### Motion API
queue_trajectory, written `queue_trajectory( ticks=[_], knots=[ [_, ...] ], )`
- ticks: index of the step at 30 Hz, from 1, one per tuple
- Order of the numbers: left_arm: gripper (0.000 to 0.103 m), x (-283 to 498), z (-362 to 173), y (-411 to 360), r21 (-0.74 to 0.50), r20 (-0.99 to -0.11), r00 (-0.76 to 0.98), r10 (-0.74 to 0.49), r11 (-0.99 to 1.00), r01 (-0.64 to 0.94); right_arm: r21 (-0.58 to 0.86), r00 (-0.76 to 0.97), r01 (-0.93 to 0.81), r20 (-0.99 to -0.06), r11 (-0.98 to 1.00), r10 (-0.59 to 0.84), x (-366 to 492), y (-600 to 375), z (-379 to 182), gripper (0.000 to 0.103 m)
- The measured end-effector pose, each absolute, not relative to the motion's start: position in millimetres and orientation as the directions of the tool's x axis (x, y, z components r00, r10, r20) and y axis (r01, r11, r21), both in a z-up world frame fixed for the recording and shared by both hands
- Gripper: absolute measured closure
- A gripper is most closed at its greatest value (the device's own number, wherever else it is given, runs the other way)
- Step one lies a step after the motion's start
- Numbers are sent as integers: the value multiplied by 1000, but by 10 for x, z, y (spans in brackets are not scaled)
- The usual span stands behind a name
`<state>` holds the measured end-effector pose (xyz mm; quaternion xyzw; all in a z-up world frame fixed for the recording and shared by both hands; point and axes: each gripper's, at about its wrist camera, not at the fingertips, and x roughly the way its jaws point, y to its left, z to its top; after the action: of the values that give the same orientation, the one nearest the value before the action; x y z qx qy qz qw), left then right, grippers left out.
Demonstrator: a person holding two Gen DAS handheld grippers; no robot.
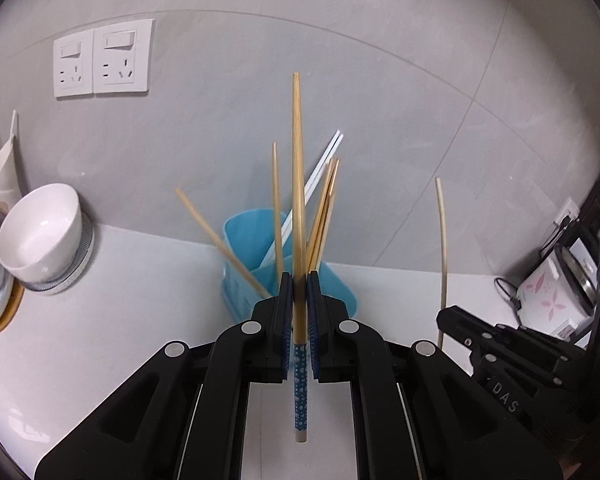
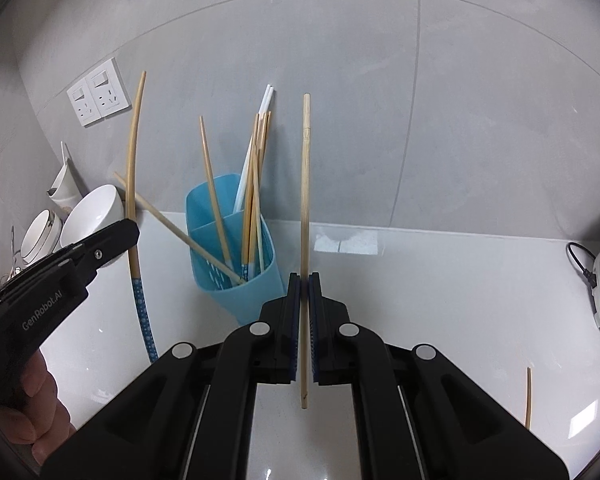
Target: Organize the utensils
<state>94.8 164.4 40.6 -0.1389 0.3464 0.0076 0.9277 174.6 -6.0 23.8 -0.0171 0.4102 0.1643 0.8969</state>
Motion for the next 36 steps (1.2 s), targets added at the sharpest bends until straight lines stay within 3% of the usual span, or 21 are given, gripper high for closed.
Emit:
queue_trajectory(
  ticks=[7, 17, 36],
  knots=[
    [96, 1180, 401, 1665, -282, -604, 790, -103, 955, -91, 111, 617, -293, -737, 950, 276, 1915, -19, 227, 100],
    [96, 1361, 445, 1604, -279, -476, 875, -89, 959, -55, 139, 632, -290, -715, 947, 298, 2079, -42, 251, 100],
    [96, 1648, 12, 1395, -187, -513, 856, -59, 981, -44, 144, 615, -262, -738, 954, 280, 2215, -36, 113, 100]
  ],
)
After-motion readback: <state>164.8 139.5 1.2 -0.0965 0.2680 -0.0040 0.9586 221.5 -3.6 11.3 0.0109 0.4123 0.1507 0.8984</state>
